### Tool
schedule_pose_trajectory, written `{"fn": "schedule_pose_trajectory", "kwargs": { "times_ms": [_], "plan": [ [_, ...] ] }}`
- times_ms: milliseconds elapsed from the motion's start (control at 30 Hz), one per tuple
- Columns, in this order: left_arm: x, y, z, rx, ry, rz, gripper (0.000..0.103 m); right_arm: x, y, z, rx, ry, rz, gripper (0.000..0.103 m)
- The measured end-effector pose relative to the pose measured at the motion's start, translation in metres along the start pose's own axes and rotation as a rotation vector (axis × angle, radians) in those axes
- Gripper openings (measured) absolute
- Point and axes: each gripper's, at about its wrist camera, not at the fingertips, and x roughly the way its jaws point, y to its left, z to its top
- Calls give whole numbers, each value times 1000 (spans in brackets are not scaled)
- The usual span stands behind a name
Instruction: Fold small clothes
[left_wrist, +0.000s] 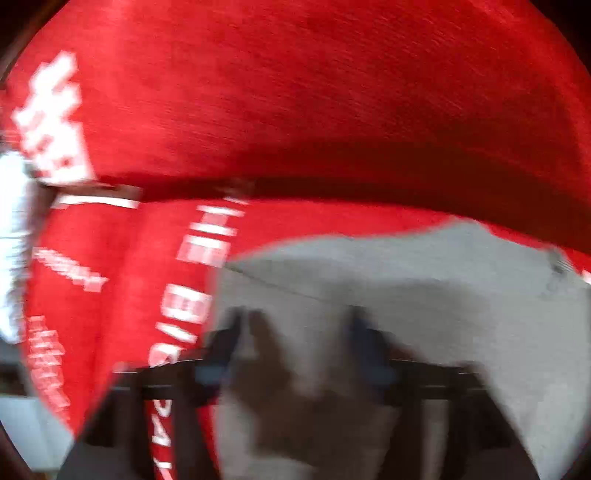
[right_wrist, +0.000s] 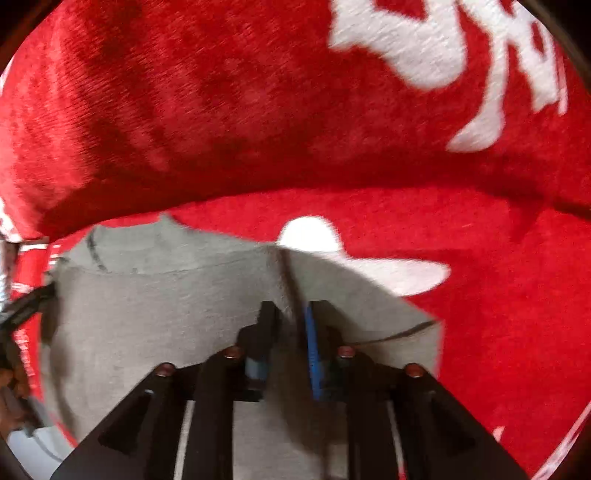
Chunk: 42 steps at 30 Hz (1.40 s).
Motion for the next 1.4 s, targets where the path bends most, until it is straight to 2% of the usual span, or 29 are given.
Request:
{"fn": "schedule_pose_trajectory", "kwargs": {
  "times_ms": [33, 133, 200, 367, 433, 500, 567, 633, 667, 700, 800, 900, 1067, 1133, 1200, 1233, 1267, 1400],
  "plan": [
    [-2, 11, 2, -22, -10, 28, 77, -2, -3, 1, 13, 3, -6, 27],
    [-3, 38, 3, -56, 37, 8, 77, -14, -11, -1, 59, 8, -16, 27],
    [-12, 49, -4, -48, 41, -8, 77, -26, -15, -8, 81, 0, 11, 27],
    [-41, 64, -45, -22, 94, -114, 77, -64, -8, -54, 79, 8, 138, 27],
    [-42, 68, -70, -50, 138, -148, 77, -71, 2, -74, 44, 23, 152, 27],
    [-33, 70, -91, -71, 181, -146, 77, -65, 12, -96, -4, 69, 139, 27],
    [-18, 77, -114, -93, 237, -111, 77, -50, 10, -122, -51, 126, 90, 25],
    [-14, 88, -132, -141, 250, -133, 78, -54, 9, -136, -98, 101, 82, 22],
    [-15, 93, -136, -158, 245, -144, 78, -58, 9, -140, -118, 100, 63, 17],
    [-16, 97, -140, -167, 250, -143, 78, -60, 7, -143, -128, 108, 45, 17],
    [-21, 107, -148, -168, 261, -129, 78, -66, -7, -152, -73, 148, 17, 22],
    [-28, 113, -152, -165, 267, -108, 78, -74, -38, -156, 53, 161, 70, 22],
    [-43, 122, -155, -166, 252, -93, 78, -94, -44, -169, 102, 135, 95, 22],
    [-47, 126, -155, -156, 254, -91, 78, -99, -38, -171, 119, 131, 139, 23],
    [-51, 128, -152, -145, 245, -114, 78, -96, -16, -168, 130, 131, 220, 34],
    [-53, 127, -151, -135, 238, -127, 78, -93, 0, -167, 135, 138, 268, 48],
    [-55, 128, -148, -122, 233, -140, 78, -91, 12, -168, 145, 144, 314, 54],
    [-55, 130, -138, -77, 224, -205, 78, -67, 71, -174, 225, 204, 542, 54]
  ]
}}
